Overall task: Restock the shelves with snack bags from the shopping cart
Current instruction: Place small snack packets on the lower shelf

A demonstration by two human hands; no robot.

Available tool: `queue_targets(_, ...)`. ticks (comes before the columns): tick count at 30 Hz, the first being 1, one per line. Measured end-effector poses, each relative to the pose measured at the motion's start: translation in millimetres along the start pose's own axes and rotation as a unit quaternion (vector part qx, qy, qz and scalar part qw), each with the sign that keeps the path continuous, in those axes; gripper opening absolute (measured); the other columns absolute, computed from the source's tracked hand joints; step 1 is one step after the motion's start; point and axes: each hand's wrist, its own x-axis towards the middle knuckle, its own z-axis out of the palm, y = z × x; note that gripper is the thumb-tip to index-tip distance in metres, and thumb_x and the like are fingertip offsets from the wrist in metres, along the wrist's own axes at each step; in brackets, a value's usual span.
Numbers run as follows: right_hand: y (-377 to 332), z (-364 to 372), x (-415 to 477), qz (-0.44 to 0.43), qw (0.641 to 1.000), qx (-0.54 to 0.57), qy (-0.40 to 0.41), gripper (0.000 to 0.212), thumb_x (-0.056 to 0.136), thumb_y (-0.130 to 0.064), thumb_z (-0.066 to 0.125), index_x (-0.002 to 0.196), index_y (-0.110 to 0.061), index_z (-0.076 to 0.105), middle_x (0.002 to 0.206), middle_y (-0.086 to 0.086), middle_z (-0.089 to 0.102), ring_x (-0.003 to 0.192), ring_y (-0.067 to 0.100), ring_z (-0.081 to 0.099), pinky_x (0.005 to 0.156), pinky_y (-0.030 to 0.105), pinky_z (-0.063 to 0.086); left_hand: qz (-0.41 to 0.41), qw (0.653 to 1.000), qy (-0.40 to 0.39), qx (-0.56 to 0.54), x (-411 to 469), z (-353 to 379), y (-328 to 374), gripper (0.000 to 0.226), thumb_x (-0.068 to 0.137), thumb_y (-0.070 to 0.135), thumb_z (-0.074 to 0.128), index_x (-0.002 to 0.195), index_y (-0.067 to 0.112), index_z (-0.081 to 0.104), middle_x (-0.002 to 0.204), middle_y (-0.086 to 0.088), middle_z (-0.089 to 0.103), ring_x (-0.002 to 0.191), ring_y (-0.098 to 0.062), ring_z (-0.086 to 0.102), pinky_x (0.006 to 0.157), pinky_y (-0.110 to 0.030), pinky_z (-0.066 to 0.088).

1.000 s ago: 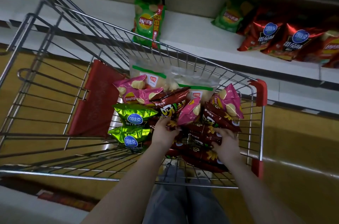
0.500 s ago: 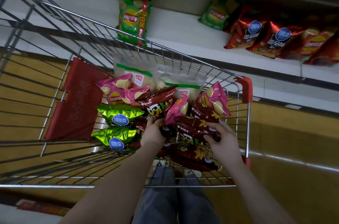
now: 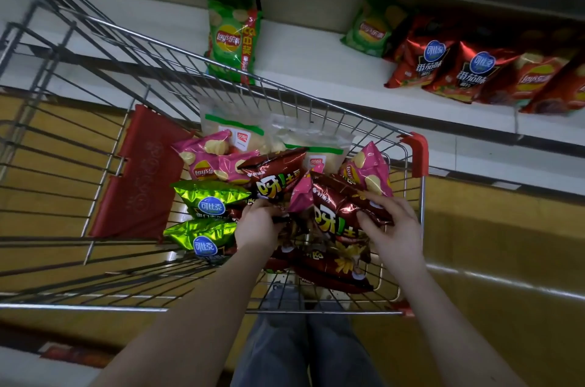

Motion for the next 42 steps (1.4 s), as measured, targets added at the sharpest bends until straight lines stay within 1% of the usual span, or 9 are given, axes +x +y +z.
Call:
queue_targets(2,-9.1,-5.3,3.1,0.001,1.0,0.015,0.008,0.036,0.079,-0.015,0.074,0.112,-0.025,0.065,0.106,0.001,0.052,0.1,0.016,0.054,0.076,0.003,0.043,0.016,0.999,0.011,0.034,-4.2,-13.1,2.6,0.032,0.09,0.032,0.062,0.121,0.025,0.066,0.134,0.005,0.052,0.123,-0.025,0.04,0.095,-0.036,0.039)
queue_targets(6,-30.8,-16.8,7.5,0.012,0.999,0.041,0.026,0.035,0.08,-0.016,0.074,0.113,-0.024,0.065,0.105,0.003,0.047,0.088,-0.006,0.048,0.075,0.0,0.038,0.02,0.997,0.05,0.052,-15.6,-38.5,9.3,0.034,0.091,0.043,0.057,0.119,0.025,0.065,0.132,0.006,0.055,0.122,-0.025,0.036,0.096,-0.038,0.031)
queue_targets(14,-71.8,-35.2,8.6,-0.004,0.998,0.052,0.036,0.032,0.083,-0.025,0.069,0.113,-0.033,0.061,0.114,-0.003,0.044,0.106,0.01,0.043,0.099,0.038,0.043,0.015,0.998,0.067,0.014,-40.9,-95.2,16.2,0.037,0.091,0.049,0.056,0.119,0.026,0.062,0.114,-0.001,0.068,0.116,-0.024,0.051,0.102,-0.038,0.029)
queue_targets(17,-83.0,-41.0,11.9,-0.02,0.996,0.083,0.04,0.029,0.084,-0.036,0.066,0.107,-0.049,0.056,0.116,-0.006,0.054,0.094,0.017,0.055,0.087,0.044,0.052,0.025,0.998,0.06,-0.02,-47.3,-120.7,20.1,0.039,0.093,0.046,0.055,0.124,0.023,0.058,0.116,-0.005,0.068,0.113,-0.028,0.057,0.103,-0.04,0.034)
queue_targets(20,-96.5,-50.0,14.6,-0.034,0.992,0.108,0.052,0.033,0.086,-0.037,0.064,0.117,-0.037,0.057,0.118,-0.004,0.062,0.072,0.02,0.058,0.072,0.038,0.053,0.026,0.989,0.093,-0.111,-57.9,-149.4,26.9,0.041,0.095,0.04,0.053,0.128,0.015,0.053,0.117,-0.014,0.065,0.108,-0.034,0.059,0.09,-0.04,0.047)
queue_targets(27,-121.9,-65.0,14.7,-0.018,0.983,0.167,0.079,0.05,0.086,-0.034,0.066,0.13,-0.016,0.051,0.129,0.0,0.054,0.116,0.013,0.051,0.099,0.027,0.041,-0.074,0.872,0.159,-0.457,-66.7,-175.7,41.8,0.054,0.103,0.041,0.031,0.146,0.009,0.032,0.143,-0.012,0.044,0.136,-0.029,0.037,0.112,-0.037,0.026)
queue_targets(33,-139.5,-78.5,3.4,-0.055,0.972,0.213,0.085,0.036,0.079,-0.05,0.066,0.11,-0.035,0.059,0.121,-0.008,0.058,0.115,0.014,0.054,0.098,0.047,0.046,-0.112,0.809,0.076,-0.572,-75.5,-172.0,55.1,0.102,0.068,0.088,0.043,0.142,0.018,0.039,0.132,-0.012,0.058,0.115,-0.032,0.059,0.095,-0.048,0.049)
queue_targets(37,-147.1,-89.4,-1.5,-0.092,0.974,0.19,0.08,0.025,0.087,-0.032,0.065,0.11,-0.026,0.059,0.115,-0.012,0.055,0.11,0.002,0.05,0.099,0.04,0.044,-0.13,0.753,-0.018,-0.645,-88.5,-174.3,72.1,0.073,0.085,0.071,0.045,0.125,0.011,0.053,0.099,-0.016,0.072,0.083,-0.032,0.071,0.067,-0.041,0.057)
queue_targets(42,-147.0,-100.6,-7.4,-0.117,0.98,0.145,0.066,0.03,0.078,-0.048,0.067,0.103,-0.039,0.052,0.112,-0.014,0.056,0.115,0.013,0.048,0.096,0.036,0.042,-0.08,0.736,-0.097,-0.666,-95.7,-170.8,80.4,0.066,0.085,0.071,0.04,0.114,0.016,0.061,0.099,-0.011,0.071,0.096,-0.027,0.066,0.097,-0.048,0.045)
